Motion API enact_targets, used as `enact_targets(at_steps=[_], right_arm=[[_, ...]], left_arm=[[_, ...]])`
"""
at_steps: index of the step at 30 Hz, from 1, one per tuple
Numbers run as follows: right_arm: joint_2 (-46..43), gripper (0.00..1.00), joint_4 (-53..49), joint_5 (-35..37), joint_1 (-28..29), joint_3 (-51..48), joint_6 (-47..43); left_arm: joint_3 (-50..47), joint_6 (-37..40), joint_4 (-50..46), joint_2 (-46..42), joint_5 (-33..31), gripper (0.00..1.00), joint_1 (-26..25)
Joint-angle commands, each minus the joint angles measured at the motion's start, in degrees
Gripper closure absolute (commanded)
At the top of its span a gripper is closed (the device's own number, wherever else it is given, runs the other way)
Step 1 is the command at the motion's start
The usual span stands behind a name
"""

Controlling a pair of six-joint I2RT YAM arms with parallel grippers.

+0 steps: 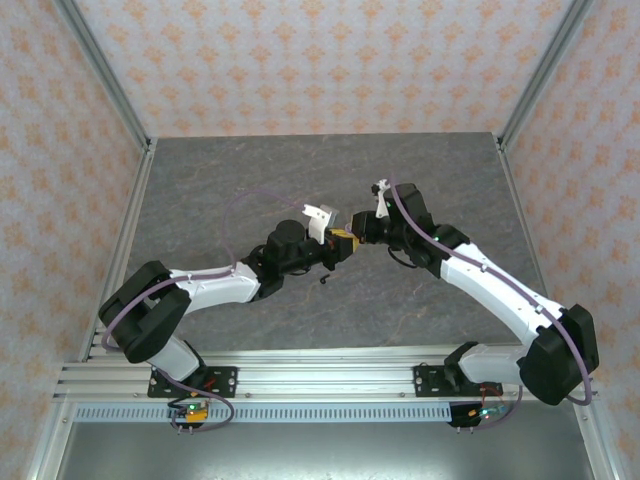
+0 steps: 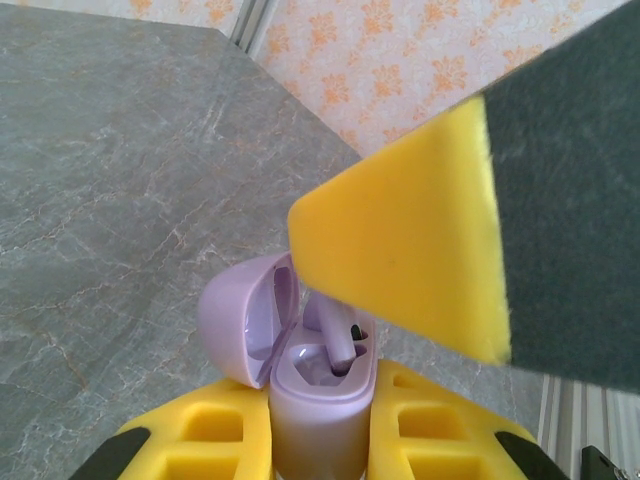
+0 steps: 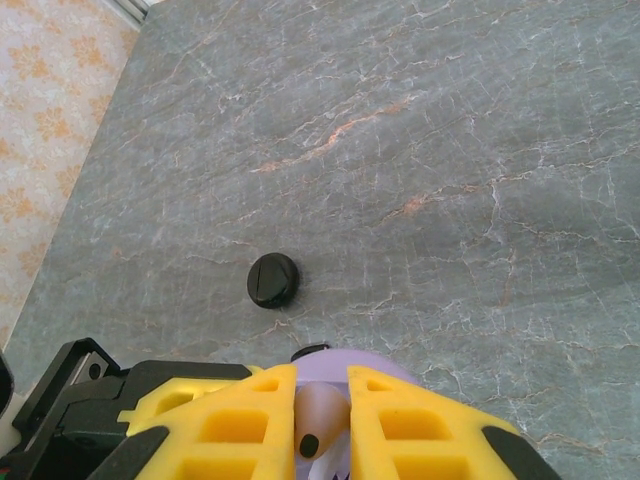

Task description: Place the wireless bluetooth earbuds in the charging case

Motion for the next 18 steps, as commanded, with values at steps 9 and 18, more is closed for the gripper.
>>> enact_targets(at_steps=[9, 18], right_arm=[[-1.43, 0.79, -1.44, -1.71, 0.6, -0.53, -0.97], [-2.0, 0.76, -1.85, -2.59, 0.61, -0.35, -0.83]], left_arm=[[2.04, 1.15, 0.26, -1.56, -0.91, 0.92, -0.65], [1.93, 1.89, 0.35, -1.85, -0.63, 0.92, -0.65]])
